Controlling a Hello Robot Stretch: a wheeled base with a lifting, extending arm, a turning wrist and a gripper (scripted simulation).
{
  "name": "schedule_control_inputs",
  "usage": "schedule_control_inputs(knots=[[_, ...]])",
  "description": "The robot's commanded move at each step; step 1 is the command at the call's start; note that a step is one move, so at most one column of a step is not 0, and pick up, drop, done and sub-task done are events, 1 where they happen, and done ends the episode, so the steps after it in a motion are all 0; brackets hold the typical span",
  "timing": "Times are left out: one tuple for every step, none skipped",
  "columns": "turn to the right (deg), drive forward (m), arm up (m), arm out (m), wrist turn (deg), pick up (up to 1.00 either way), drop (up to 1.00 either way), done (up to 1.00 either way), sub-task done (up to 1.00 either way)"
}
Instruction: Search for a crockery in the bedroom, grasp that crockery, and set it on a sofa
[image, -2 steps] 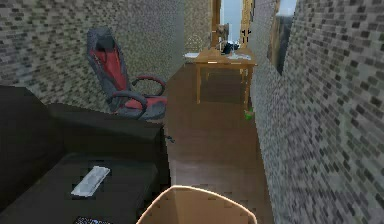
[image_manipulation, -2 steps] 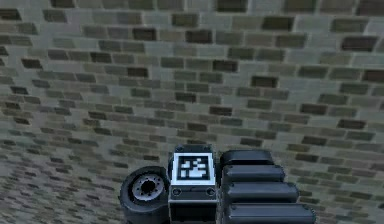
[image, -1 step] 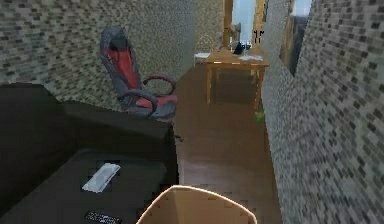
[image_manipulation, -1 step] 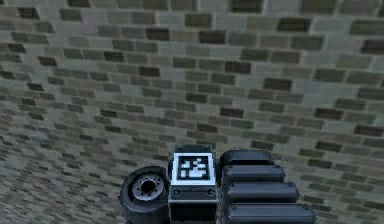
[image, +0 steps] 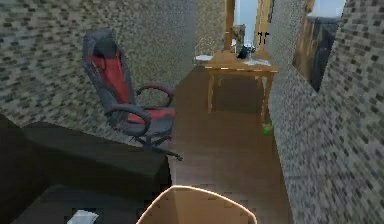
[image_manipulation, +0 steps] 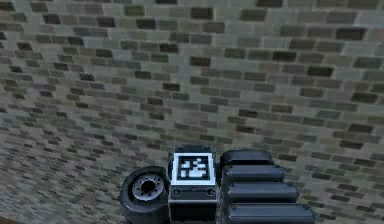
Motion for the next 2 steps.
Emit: schedule_control_inputs(knots=[[45.0, 0.00, 0.00, 0.00, 0.0, 0.00, 0.00, 0.00, 0.00], [45.0, 0.00, 0.00, 0.00, 0.0, 0.00, 0.00, 0.00, 0.00]])
